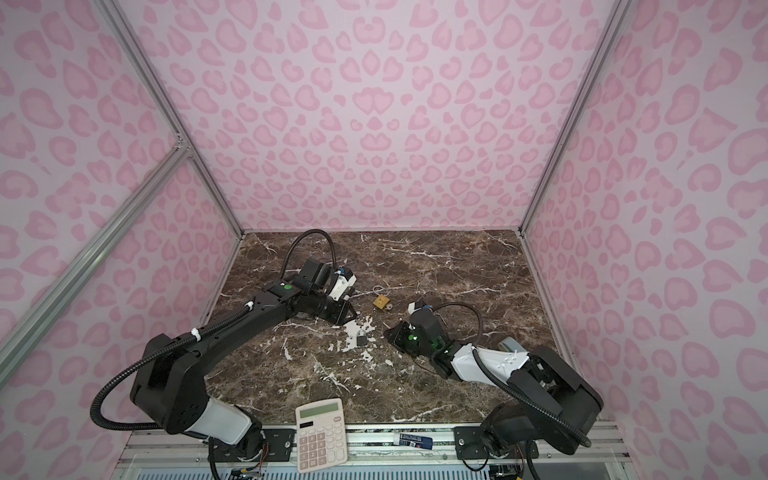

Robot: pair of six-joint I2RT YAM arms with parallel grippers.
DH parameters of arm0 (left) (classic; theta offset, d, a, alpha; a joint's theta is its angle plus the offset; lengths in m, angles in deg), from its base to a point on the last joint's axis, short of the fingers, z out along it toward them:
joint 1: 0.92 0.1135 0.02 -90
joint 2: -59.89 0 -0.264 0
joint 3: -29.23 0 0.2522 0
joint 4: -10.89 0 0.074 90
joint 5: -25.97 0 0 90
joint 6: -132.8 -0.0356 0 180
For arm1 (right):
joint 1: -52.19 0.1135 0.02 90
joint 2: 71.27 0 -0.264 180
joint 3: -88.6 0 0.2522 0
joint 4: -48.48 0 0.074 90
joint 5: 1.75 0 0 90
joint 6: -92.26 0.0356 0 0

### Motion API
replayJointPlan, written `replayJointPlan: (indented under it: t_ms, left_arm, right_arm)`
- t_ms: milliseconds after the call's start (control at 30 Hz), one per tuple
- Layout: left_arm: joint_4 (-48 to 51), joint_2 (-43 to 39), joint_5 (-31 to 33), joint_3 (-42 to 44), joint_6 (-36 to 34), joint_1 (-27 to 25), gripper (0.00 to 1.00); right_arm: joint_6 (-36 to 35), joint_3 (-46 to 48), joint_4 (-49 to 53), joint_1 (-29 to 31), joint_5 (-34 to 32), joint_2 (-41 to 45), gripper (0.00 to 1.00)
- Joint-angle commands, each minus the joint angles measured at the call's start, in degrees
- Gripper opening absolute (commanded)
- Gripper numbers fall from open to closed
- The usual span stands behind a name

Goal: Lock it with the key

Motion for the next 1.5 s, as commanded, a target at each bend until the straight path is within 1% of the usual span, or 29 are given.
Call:
replayJointPlan:
  t_ms: [0,200,333,500,967,1033,1067,1100,1200,1367,1467]
  left_arm:
    - [-1.41,-1.58,-1.46,1.39,2.1,0.09,0.42]
    - [-3.52,-5.04,-1.9,4.83,4.62,-0.06,0.42]
    - [-6.19,-6.85,-3.0,7.17,6.35,-0.58,0.42]
    - [-7.23,-6.88,-3.38,8.07,6.93,-0.97,0.42]
    - [-6.99,-7.02,-2.75,8.53,6.38,-1.14,0.42]
    - [-6.9,-7.11,-2.67,8.39,6.36,-1.14,0.42]
    - [-6.79,-7.19,-2.66,8.42,6.37,-1.14,0.42]
    - [-6.82,-7.3,-2.57,8.5,6.36,-1.14,0.42]
    - [-6.73,-7.57,-2.4,8.47,6.41,-1.14,0.42]
    - [-6.12,-8.08,-2.02,8.47,6.2,-1.14,0.42]
    - [-6.05,-8.34,-2.03,8.48,6.12,-1.14,0.43]
  right_arm:
    - [7.42,1.08,-9.5,1.53,-4.94,-2.73,0.0]
    - [8.76,1.0,-10.47,3.29,-10.09,-5.7,0.0]
    - [10.1,0.92,-13.99,3.33,-9.14,-9.76,0.0]
    - [11.71,0.53,-17.74,3.9,-8.72,-13.66,0.0]
    - [13.82,0.39,-19.64,4.53,-8.58,-17.32,0.0]
    - [13.92,0.48,-18.8,4.65,-8.84,-16.98,0.1]
    - [13.95,0.57,-18.2,4.66,-9.04,-16.54,0.17]
    - [13.88,0.59,-17.59,4.78,-9.23,-16.2,0.27]
    - [13.5,0.73,-16.31,4.78,-9.44,-14.97,0.41]
    - [13.78,1.31,-15.18,5.11,-10.22,-14.12,0.54]
    - [13.96,1.26,-15.31,5.13,-10.13,-14.57,0.58]
